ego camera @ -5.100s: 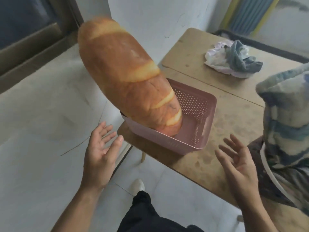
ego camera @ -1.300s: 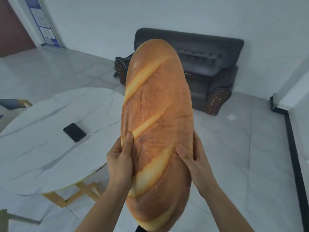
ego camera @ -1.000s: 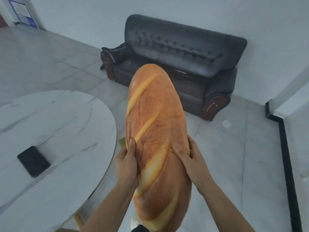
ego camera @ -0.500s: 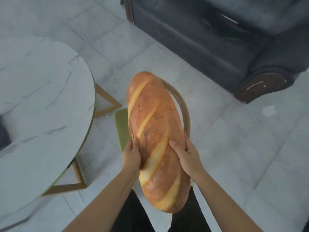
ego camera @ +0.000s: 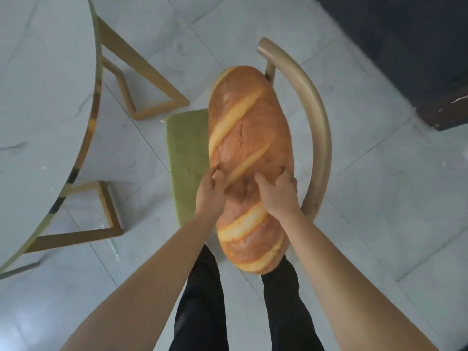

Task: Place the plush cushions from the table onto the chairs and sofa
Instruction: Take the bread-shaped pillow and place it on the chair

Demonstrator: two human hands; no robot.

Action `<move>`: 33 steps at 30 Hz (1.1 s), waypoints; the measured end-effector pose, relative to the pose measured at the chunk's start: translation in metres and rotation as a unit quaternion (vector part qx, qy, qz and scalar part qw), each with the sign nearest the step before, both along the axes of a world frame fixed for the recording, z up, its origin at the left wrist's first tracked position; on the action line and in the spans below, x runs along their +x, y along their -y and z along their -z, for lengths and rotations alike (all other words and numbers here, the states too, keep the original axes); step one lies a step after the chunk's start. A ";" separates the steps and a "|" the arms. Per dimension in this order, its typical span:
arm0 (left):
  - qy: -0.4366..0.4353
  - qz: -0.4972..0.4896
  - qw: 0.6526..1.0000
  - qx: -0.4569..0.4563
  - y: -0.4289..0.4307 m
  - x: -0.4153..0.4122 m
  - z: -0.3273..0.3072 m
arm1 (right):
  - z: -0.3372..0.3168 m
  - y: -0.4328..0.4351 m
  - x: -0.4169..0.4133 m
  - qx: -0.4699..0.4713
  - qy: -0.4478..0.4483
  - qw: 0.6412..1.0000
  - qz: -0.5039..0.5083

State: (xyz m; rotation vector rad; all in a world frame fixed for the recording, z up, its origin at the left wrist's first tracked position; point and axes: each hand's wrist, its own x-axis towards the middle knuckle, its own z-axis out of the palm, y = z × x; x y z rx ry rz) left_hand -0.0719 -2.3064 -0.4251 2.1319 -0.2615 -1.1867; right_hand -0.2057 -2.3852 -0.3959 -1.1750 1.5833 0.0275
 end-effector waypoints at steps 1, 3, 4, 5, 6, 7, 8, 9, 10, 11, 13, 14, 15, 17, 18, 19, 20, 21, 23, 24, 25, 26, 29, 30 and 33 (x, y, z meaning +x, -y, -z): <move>0.000 -0.024 1.000 0.014 0.001 0.004 0.008 | 0.005 -0.001 0.000 -0.011 0.000 0.999 0.030; -0.045 -0.055 0.996 0.051 0.006 0.013 0.020 | 0.011 -0.001 0.001 -0.021 -0.008 0.997 0.076; -0.080 -0.066 0.993 0.062 0.010 0.016 0.022 | 0.013 -0.002 0.003 -0.017 -0.018 0.996 0.084; -0.111 -0.075 0.989 0.064 0.014 0.019 0.023 | 0.013 -0.003 0.006 -0.017 -0.030 0.996 0.082; -0.124 -0.076 0.988 0.059 0.016 0.020 0.023 | 0.011 -0.004 0.010 -0.030 -0.039 0.996 0.076; -0.122 -0.072 0.989 0.048 0.017 0.020 0.020 | 0.008 -0.005 0.013 -0.051 -0.042 0.995 0.072; -0.110 -0.069 0.991 0.036 0.016 0.020 0.017 | 0.005 -0.006 0.015 -0.071 -0.038 0.994 0.070; -0.095 -0.067 0.993 0.023 0.014 0.019 0.014 | 0.002 -0.008 0.015 -0.086 -0.031 0.993 0.072; -0.080 -0.066 0.995 0.011 0.011 0.018 0.011 | 0.000 -0.007 0.015 -0.093 -0.025 0.992 0.078; -0.065 -0.060 0.996 -0.002 0.009 0.018 0.010 | -0.002 -0.005 0.014 -0.095 -0.024 0.992 0.085; -0.053 -0.012 0.998 -0.016 0.009 0.021 0.014 | -0.002 0.005 0.012 -0.099 -0.032 0.990 0.090; -0.057 0.025 0.998 -0.013 0.013 0.023 0.019 | 0.000 0.011 0.013 -0.098 -0.039 0.990 0.089; -0.065 0.067 0.996 0.000 0.017 0.026 0.025 | 0.004 0.017 0.014 -0.091 -0.045 0.991 0.088; -0.072 0.135 0.987 0.038 0.023 0.033 0.037 | 0.011 0.025 0.019 -0.064 -0.065 0.992 0.082; -0.071 0.152 0.985 0.051 0.023 0.037 0.042 | 0.012 0.027 0.023 -0.058 -0.074 0.993 0.076; -0.074 0.152 0.984 0.051 0.022 0.039 0.043 | 0.011 0.028 0.027 -0.076 -0.083 0.992 0.058; -0.085 0.135 0.986 0.042 0.019 0.040 0.042 | 0.008 0.028 0.033 -0.120 -0.088 0.989 0.022; -0.098 0.114 0.988 0.027 0.015 0.038 0.041 | 0.004 0.030 0.040 -0.181 -0.091 0.979 -0.035; -0.103 0.116 0.988 0.002 0.000 0.026 0.035 | -0.003 0.042 0.057 -0.326 -0.107 0.921 -0.183; -0.097 0.140 0.985 -0.002 -0.008 0.018 0.032 | -0.004 0.053 0.069 -0.383 -0.126 0.877 -0.260; -0.094 0.165 0.982 -0.004 -0.017 0.009 0.028 | -0.004 0.065 0.083 -0.418 -0.151 0.832 -0.332; -0.097 0.181 0.979 -0.004 -0.025 0.002 0.026 | 0.002 0.078 0.099 -0.432 -0.177 0.789 -0.400; -0.096 0.193 0.976 0.004 -0.038 -0.013 0.027 | 0.023 0.116 0.154 -0.446 -0.227 0.673 -0.544; -0.089 0.189 0.978 0.001 -0.037 -0.016 0.029 | 0.030 0.125 0.170 -0.444 -0.238 0.645 -0.575; -0.073 0.177 0.981 -0.009 -0.034 -0.014 0.036 | 0.049 0.137 0.199 -0.405 -0.292 0.604 -0.621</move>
